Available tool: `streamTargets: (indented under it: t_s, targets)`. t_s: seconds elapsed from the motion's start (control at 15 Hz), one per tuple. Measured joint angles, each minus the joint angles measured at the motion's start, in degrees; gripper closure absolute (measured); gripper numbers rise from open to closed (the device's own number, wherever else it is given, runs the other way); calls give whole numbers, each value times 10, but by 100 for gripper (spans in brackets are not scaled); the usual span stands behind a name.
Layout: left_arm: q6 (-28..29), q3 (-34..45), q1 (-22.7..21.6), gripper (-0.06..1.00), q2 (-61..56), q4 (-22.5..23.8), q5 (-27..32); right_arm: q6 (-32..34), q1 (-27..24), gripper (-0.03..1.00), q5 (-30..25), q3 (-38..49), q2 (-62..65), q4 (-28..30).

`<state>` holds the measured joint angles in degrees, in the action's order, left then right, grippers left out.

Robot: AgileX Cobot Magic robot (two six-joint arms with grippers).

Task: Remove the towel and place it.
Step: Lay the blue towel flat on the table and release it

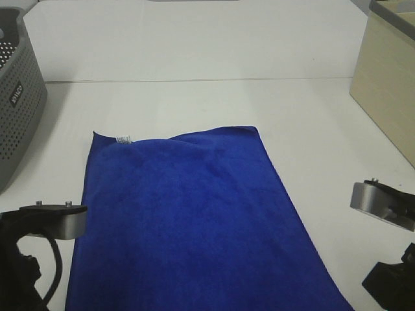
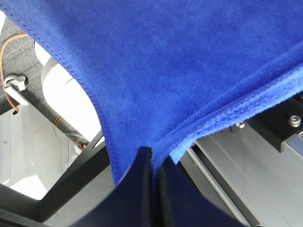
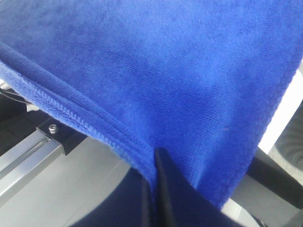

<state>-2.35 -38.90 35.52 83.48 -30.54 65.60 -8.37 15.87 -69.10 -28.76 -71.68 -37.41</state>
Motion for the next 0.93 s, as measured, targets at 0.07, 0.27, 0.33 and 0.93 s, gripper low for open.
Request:
streamTargets:
  t_s: [0.07,0.27,0.33,0.93]
  targets:
    - [-3,0,0,94,10,-1,-1,-1,0,95,0,0,-18,0]
    - [-7,-5,0,94,31,-3,-3,-9,-1,95,1,0,-71,-1]
    - [-7,-13,0,94,41,3,-2,-21,-1,95,1,0,-88,-6]
    - [-42,-48,1,94,87,53,30,-92,-3,95,1,34,-133,-88]
